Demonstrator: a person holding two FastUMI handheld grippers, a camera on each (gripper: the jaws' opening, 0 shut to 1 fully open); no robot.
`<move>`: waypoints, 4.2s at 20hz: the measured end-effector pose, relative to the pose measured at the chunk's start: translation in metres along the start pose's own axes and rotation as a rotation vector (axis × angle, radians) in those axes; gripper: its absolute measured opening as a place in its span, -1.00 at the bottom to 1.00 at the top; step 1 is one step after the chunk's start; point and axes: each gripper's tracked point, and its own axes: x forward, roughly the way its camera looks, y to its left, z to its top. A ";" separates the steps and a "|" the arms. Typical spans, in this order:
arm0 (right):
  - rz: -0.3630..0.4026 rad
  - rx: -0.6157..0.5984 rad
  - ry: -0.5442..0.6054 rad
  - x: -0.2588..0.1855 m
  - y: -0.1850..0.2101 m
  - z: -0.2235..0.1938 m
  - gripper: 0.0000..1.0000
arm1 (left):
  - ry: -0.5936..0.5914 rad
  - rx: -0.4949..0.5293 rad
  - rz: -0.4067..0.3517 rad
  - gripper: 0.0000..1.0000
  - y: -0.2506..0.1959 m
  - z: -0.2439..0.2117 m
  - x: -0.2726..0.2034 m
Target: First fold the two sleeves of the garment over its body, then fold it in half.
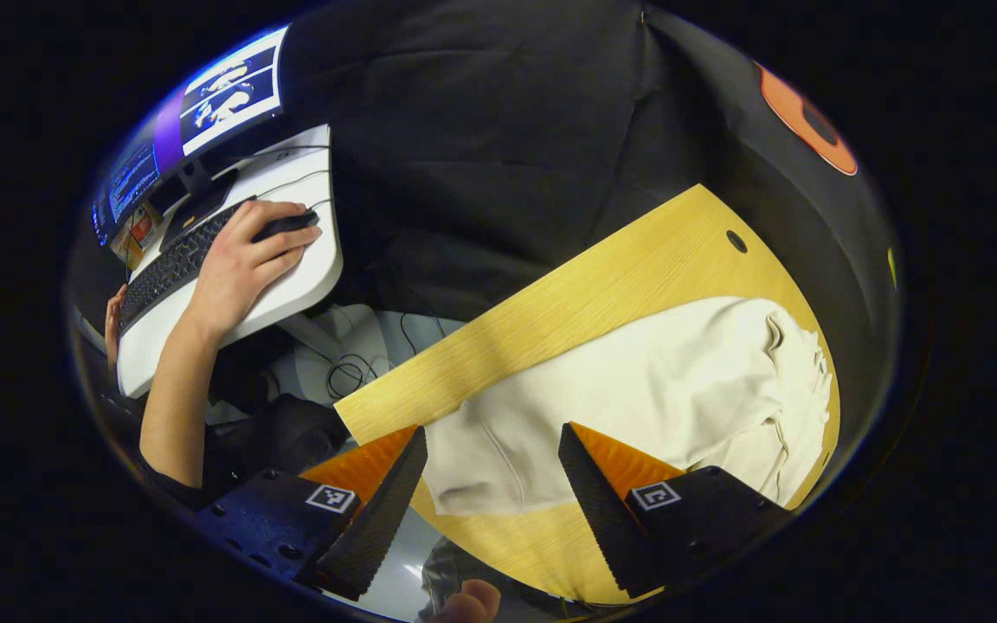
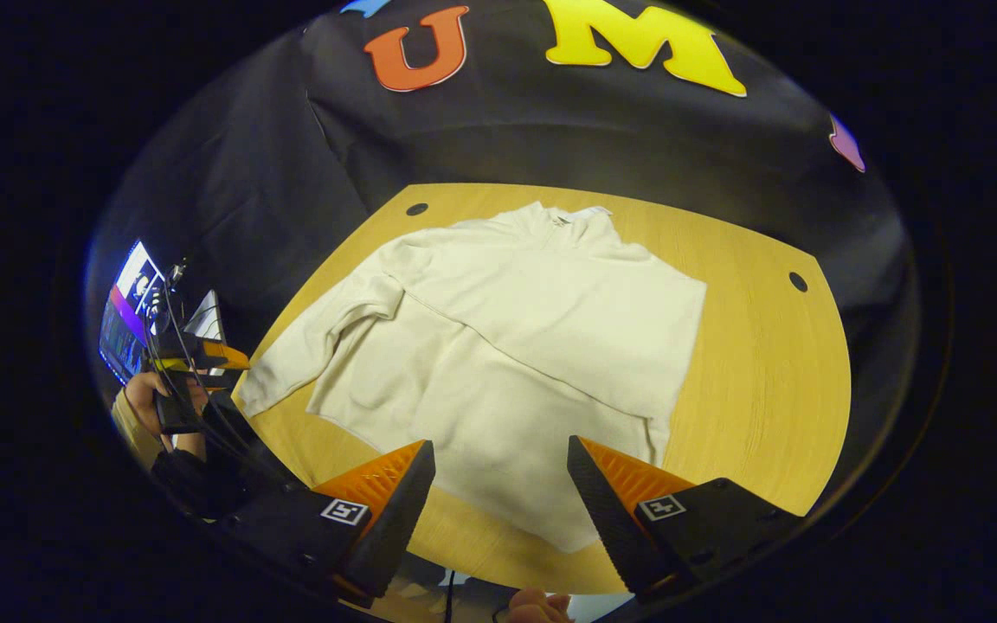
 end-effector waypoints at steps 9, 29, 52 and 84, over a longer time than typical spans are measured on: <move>-0.035 0.091 0.060 0.002 -0.038 -0.031 0.86 | 0.205 -0.029 0.109 0.99 0.015 -0.027 0.020; -0.052 0.101 0.104 0.008 -0.033 -0.043 0.93 | 0.382 -0.112 0.055 -0.19 -0.009 -0.040 0.039; -0.037 0.154 0.077 -0.007 -0.057 -0.039 0.86 | 0.090 0.332 -0.130 -0.87 -0.164 0.060 -0.057; -0.200 0.394 0.109 -0.043 -0.237 -0.117 0.93 | 0.215 0.869 -0.400 -0.83 -0.631 -0.226 -0.057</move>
